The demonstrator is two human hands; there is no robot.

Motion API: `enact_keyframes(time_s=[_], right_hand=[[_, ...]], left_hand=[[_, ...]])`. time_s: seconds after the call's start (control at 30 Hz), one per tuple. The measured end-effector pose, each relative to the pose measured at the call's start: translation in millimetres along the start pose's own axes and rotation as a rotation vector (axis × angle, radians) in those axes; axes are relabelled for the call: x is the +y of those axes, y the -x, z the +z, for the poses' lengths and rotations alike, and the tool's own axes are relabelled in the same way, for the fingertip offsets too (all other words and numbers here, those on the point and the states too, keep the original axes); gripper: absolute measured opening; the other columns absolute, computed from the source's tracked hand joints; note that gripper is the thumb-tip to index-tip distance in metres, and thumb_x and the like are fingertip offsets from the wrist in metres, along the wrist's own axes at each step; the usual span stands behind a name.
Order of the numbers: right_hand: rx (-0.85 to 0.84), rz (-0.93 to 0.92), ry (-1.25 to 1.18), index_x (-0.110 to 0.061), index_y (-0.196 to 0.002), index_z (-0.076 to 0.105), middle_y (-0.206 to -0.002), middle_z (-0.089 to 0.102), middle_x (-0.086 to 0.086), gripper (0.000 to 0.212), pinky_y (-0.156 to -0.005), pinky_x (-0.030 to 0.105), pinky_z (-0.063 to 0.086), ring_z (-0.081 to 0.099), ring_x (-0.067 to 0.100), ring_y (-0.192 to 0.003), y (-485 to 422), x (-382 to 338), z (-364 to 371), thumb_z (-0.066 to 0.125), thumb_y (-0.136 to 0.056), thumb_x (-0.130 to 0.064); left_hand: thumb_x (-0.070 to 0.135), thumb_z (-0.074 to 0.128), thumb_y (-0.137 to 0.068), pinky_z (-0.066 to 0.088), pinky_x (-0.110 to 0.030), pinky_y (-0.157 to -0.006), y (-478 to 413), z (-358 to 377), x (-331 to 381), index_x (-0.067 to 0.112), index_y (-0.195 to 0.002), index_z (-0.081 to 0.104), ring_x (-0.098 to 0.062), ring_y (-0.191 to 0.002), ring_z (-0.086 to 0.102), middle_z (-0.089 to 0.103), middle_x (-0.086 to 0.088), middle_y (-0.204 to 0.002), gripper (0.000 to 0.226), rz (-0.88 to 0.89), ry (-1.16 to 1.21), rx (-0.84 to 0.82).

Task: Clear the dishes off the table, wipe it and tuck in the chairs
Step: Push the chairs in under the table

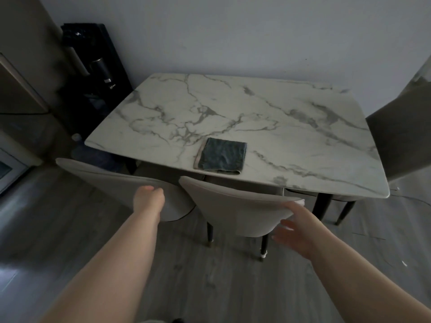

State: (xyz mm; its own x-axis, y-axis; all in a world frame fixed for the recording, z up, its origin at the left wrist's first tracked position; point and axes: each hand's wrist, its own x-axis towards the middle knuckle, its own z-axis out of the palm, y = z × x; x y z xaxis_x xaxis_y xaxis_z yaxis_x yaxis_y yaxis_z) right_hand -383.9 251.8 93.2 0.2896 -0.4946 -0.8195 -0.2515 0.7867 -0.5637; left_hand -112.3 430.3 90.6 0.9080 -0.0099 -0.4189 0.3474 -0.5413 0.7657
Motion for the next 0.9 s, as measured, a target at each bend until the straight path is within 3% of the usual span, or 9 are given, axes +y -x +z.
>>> enact_keyframes(time_s=[0.13,0.2,0.3,0.4,0.57,0.67,0.73,0.83,0.9], right_hand=[[-0.035,0.061,-0.097,-0.021,-0.144,0.026,-0.125,0.044,0.019,0.081,-0.092,0.051,0.047,0.053,0.039,-0.108,0.8,7.1,51.1,0.067,-0.08,-0.05],[-0.061,0.084,-0.106,-0.021,-0.138,0.033,-0.124,0.048,0.02,0.08,-0.093,0.053,0.047,0.058,0.039,-0.103,1.5,10.6,83.4,0.069,-0.076,-0.056],[-0.097,0.137,-0.143,-0.011,-0.128,0.039,-0.113,0.055,0.023,0.081,-0.089,0.055,0.049,0.061,0.039,-0.098,-5.4,18.0,131.6,0.071,-0.071,-0.059],[0.006,0.098,-0.181,-0.016,-0.118,0.035,-0.099,0.051,0.018,0.066,-0.08,0.049,0.05,0.057,0.035,-0.086,-9.3,19.4,177.0,0.065,-0.078,-0.059],[0.169,0.005,-0.259,-0.018,-0.118,0.041,-0.121,0.047,0.014,0.064,-0.069,0.047,0.05,0.054,0.036,-0.111,-29.2,24.7,212.9,0.067,-0.076,-0.059],[0.226,-0.013,-0.272,-0.015,-0.117,0.048,-0.109,0.051,0.015,0.06,-0.066,0.046,0.053,0.058,0.034,-0.093,-38.5,29.6,217.5,0.068,-0.078,-0.055],[0.226,-0.035,-0.306,-0.011,-0.115,0.05,-0.094,0.053,0.015,0.047,-0.052,0.043,0.056,0.057,0.03,-0.074,-39.6,27.5,219.4,0.064,-0.084,-0.044],[0.165,-0.034,-0.429,-0.003,-0.096,0.051,-0.082,0.054,0.014,0.017,-0.035,0.041,0.051,0.055,0.026,-0.069,-35.2,20.4,222.9,0.052,-0.093,-0.02],[0.15,-0.03,-0.487,0.0,-0.085,0.047,-0.082,0.052,0.014,0.015,-0.037,0.04,0.051,0.055,0.026,-0.073,-28.7,16.6,225.8,0.047,-0.094,-0.012]], left_hand=[[0.034,0.06,-0.088,0.049,-0.048,-0.095,-40.4,-33.3,7.5,0.008,-0.141,0.04,-0.034,-0.122,0.052,0.049,-0.012,-0.139,0.062,-0.209,0.235,-0.005],[0.04,0.065,-0.081,0.049,-0.052,-0.093,-62.2,-51.1,12.5,0.01,-0.142,0.035,-0.036,-0.123,0.051,0.046,-0.013,-0.142,0.074,-0.246,0.281,0.011],[0.045,0.072,-0.072,0.048,-0.056,-0.091,-98.0,-79.4,19.1,0.019,-0.144,0.026,-0.035,-0.125,0.044,0.038,-0.01,-0.143,0.09,-0.342,0.403,0.062],[0.049,0.076,-0.064,0.052,-0.056,-0.082,-142.9,-101.6,22.6,0.023,-0.143,0.03,-0.038,-0.124,0.044,0.038,-0.011,-0.143,0.095,-0.324,0.415,-0.016],[0.036,0.082,-0.064,0.057,-0.047,-0.055,-209.4,-93.7,2.2,0.031,-0.146,0.023,-0.035,-0.104,0.058,0.048,-0.014,-0.133,0.101,-0.326,0.467,-0.144],[0.015,0.073,-0.077,0.059,-0.05,-0.069,-200.3,-86.0,2.5,0.026,-0.15,0.007,-0.031,-0.098,0.061,0.051,-0.015,-0.124,0.098,-0.261,0.556,-0.126],[0.009,0.069,-0.08,0.058,-0.052,-0.077,-201.6,-83.7,2.8,0.021,-0.15,0.004,-0.031,-0.099,0.06,0.049,-0.013,-0.12,0.096,-0.243,0.609,-0.138],[0.011,0.069,-0.078,0.06,-0.045,-0.062,-212.1,-80.9,5.0,0.022,-0.151,0.008,-0.031,-0.099,0.062,0.052,-0.014,-0.127,0.096,-0.262,0.641,-0.192],[0.011,0.067,-0.078,0.06,-0.046,-0.064,-217.0,-79.8,9.9,0.022,-0.151,0.006,-0.032,-0.1,0.061,0.051,-0.016,-0.13,0.096,-0.255,0.626,-0.191]])
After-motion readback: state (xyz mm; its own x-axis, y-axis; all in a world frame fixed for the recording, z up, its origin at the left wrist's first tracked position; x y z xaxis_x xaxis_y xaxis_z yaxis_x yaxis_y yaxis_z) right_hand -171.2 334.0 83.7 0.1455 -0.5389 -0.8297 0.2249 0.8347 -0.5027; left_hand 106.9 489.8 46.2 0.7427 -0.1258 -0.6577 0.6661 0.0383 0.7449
